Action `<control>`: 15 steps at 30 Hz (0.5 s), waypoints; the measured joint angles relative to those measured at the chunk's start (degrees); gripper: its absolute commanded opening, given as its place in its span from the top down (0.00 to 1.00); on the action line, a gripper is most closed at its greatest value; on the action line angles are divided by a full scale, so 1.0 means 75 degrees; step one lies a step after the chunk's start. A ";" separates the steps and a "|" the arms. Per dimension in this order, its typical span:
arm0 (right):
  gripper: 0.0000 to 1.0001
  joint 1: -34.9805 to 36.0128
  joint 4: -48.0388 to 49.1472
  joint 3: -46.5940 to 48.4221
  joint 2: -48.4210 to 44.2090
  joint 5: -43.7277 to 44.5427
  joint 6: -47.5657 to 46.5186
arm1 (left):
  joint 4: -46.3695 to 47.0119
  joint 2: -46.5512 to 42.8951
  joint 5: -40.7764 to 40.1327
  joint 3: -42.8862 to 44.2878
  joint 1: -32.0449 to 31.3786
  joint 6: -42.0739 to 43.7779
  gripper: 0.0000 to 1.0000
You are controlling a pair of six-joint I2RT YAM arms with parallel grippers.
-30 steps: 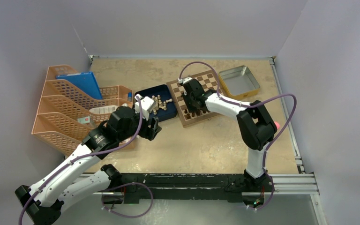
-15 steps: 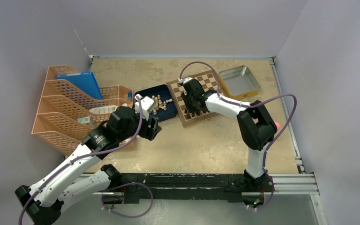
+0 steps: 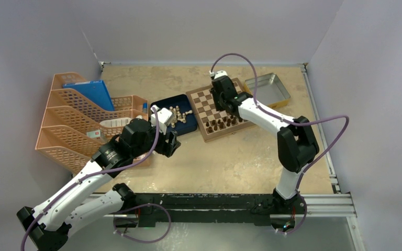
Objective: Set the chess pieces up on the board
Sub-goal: Place the chess piece on the chessboard, then adjust the chess piece on the chessboard.
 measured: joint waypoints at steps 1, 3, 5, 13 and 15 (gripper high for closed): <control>0.67 -0.0096 -0.0032 0.0052 -0.0023 0.0149 -0.0006 | 0.0000 0.0000 0.0017 0.0000 0.0000 0.0000 0.34; 0.67 -0.0350 -0.0117 0.0178 -0.0023 0.0440 -0.0017 | 0.0000 0.0000 0.0050 0.0000 0.0000 0.0000 0.34; 0.67 -0.0609 -0.0201 0.0227 -0.0023 0.0650 -0.0020 | -0.0003 0.0000 0.0082 0.0000 0.0000 0.0000 0.34; 0.70 -0.1574 -0.0562 0.0152 -0.0023 0.0796 -0.0003 | 0.0000 -0.0020 0.0207 0.0000 0.0000 0.0000 0.34; 0.71 -0.1667 -0.0586 0.0055 -0.0023 0.0731 -0.0003 | 0.0000 -0.0020 0.0245 0.0000 0.0000 0.0000 0.34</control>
